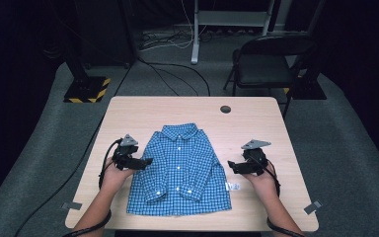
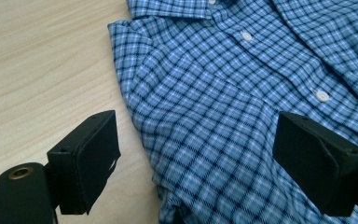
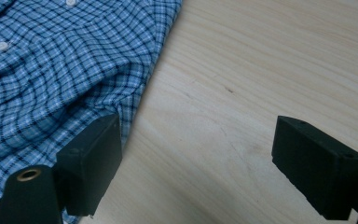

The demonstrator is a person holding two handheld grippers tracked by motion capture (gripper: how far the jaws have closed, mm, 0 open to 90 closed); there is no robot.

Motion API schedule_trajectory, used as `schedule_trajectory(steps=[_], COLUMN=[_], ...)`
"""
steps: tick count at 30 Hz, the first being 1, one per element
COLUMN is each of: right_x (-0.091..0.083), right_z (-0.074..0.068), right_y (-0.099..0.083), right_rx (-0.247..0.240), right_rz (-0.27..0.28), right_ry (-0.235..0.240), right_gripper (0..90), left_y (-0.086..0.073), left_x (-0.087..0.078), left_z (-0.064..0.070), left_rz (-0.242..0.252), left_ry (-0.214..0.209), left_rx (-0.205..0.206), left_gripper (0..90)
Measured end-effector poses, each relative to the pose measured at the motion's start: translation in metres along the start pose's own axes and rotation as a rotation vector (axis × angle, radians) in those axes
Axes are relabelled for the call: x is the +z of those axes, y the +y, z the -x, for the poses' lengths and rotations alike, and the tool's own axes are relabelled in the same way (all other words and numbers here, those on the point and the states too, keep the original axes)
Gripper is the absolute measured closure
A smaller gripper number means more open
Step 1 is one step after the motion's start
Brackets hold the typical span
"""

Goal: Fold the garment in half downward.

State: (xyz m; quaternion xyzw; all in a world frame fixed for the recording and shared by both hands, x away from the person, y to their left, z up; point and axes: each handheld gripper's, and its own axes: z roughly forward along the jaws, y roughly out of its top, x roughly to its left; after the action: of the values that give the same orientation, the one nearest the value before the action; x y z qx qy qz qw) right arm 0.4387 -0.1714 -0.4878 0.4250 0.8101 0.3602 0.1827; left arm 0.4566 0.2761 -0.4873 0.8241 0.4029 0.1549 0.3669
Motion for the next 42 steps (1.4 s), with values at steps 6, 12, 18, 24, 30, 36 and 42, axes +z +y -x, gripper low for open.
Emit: schedule_trajectory(steps=[6,12,18,24,30,36,42], right_x=[0.007,0.015,0.022,0.032,0.042,0.046,0.053], right_z=[-0.002,-0.007,-0.01,-0.014,-0.015,-0.014,-0.015], right_y=[0.006,0.017,0.023,0.031,0.037,0.04,0.044], right_rx=[-0.008,-0.043,-0.06,-0.059,-0.05,-0.035,-0.042], right_rz=[-0.014,-0.013,-0.02,-0.024,-0.015,-0.007,-0.013], right_ry=[-0.002,-0.008,-0.008,0.011,0.037,0.051,0.057], right_gripper=[16.6,16.7,16.4,16.4,16.4,16.4,17.0], left_y=[0.005,0.011,0.015,0.018,0.019,0.02,0.022], left_x=[0.004,0.01,0.017,0.023,0.027,0.029,0.032], left_z=[-0.002,-0.004,-0.005,-0.006,-0.008,-0.01,-0.012], left_rz=[0.009,0.007,-0.007,-0.005,-0.004,-0.002,-0.008], left_ry=[-0.002,-0.011,-0.005,-0.009,-0.002,0.01,0.012], left_rx=[-0.002,-0.014,0.0,-0.006,-0.009,-0.01,-0.018], left_gripper=[13.5,13.8,13.5,13.6,13.9,14.0,14.8])
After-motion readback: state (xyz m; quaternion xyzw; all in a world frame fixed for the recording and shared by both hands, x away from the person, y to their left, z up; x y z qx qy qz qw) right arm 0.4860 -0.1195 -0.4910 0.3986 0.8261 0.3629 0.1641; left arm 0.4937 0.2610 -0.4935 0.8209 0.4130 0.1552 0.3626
